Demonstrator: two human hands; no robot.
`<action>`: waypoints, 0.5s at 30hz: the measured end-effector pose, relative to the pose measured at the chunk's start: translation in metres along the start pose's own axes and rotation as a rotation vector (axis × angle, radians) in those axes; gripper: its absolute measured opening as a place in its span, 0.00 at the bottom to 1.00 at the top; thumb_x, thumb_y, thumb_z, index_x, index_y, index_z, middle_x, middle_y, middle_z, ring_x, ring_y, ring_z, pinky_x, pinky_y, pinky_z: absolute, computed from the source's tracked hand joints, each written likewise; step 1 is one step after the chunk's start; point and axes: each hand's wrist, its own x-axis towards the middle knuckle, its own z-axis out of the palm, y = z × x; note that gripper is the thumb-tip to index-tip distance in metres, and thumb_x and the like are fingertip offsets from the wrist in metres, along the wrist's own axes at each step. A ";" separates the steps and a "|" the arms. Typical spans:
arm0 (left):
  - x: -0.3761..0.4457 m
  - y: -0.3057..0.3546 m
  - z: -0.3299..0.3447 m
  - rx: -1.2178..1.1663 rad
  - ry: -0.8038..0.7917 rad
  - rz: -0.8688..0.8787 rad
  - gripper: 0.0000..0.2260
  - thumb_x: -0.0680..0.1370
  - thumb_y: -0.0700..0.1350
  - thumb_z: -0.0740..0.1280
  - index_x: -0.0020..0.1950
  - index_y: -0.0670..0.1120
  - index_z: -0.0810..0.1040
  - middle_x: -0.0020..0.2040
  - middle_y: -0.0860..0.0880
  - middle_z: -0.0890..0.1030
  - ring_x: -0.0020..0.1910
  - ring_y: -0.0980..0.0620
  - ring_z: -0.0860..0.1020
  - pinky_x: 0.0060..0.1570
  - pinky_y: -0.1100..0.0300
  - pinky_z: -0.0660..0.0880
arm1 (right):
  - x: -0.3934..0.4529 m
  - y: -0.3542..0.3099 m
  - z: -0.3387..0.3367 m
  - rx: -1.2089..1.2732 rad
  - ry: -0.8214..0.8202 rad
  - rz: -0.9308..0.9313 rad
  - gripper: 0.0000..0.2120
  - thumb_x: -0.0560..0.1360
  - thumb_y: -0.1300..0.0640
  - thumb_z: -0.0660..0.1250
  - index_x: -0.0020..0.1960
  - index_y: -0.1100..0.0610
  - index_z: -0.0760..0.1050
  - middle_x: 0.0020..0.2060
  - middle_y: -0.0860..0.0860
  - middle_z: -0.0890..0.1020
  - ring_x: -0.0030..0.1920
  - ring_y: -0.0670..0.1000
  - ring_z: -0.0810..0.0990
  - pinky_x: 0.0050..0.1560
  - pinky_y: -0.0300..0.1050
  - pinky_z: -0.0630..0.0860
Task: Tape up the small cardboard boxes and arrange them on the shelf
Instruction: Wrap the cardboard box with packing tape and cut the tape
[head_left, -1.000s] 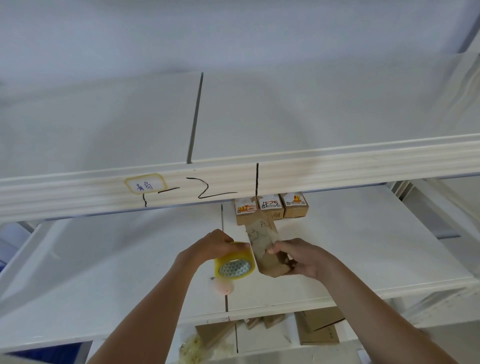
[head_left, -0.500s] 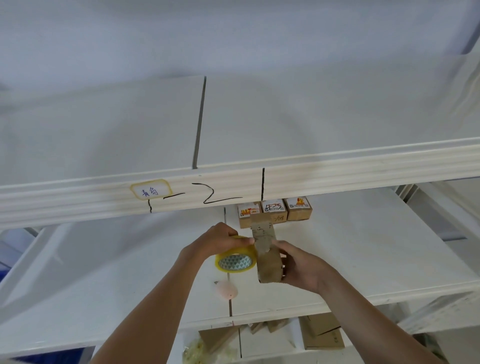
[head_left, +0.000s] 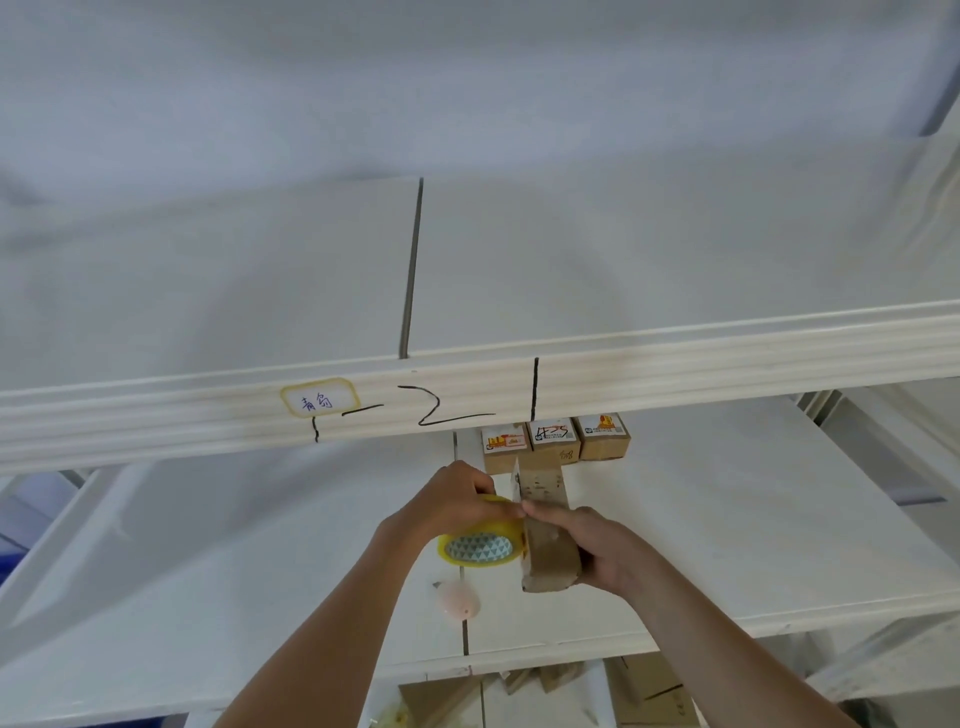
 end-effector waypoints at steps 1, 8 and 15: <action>-0.002 0.000 0.001 -0.040 -0.001 -0.011 0.21 0.67 0.66 0.76 0.36 0.48 0.82 0.32 0.53 0.78 0.35 0.56 0.78 0.34 0.64 0.72 | -0.001 -0.002 -0.001 -0.013 -0.007 -0.010 0.37 0.59 0.42 0.85 0.64 0.56 0.79 0.54 0.57 0.86 0.57 0.59 0.85 0.53 0.58 0.83; -0.014 0.006 -0.001 -0.238 -0.079 -0.026 0.18 0.70 0.60 0.77 0.26 0.53 0.79 0.26 0.58 0.75 0.33 0.56 0.76 0.36 0.63 0.71 | -0.004 -0.011 -0.012 -0.049 -0.008 -0.029 0.37 0.58 0.43 0.85 0.62 0.56 0.81 0.55 0.58 0.86 0.58 0.60 0.84 0.59 0.58 0.81; -0.020 0.000 -0.007 -0.385 -0.159 -0.026 0.10 0.72 0.57 0.76 0.40 0.51 0.86 0.38 0.56 0.84 0.44 0.54 0.82 0.47 0.62 0.75 | -0.010 -0.016 -0.029 -0.026 -0.015 -0.017 0.34 0.57 0.45 0.86 0.59 0.55 0.83 0.54 0.58 0.86 0.52 0.57 0.87 0.49 0.53 0.83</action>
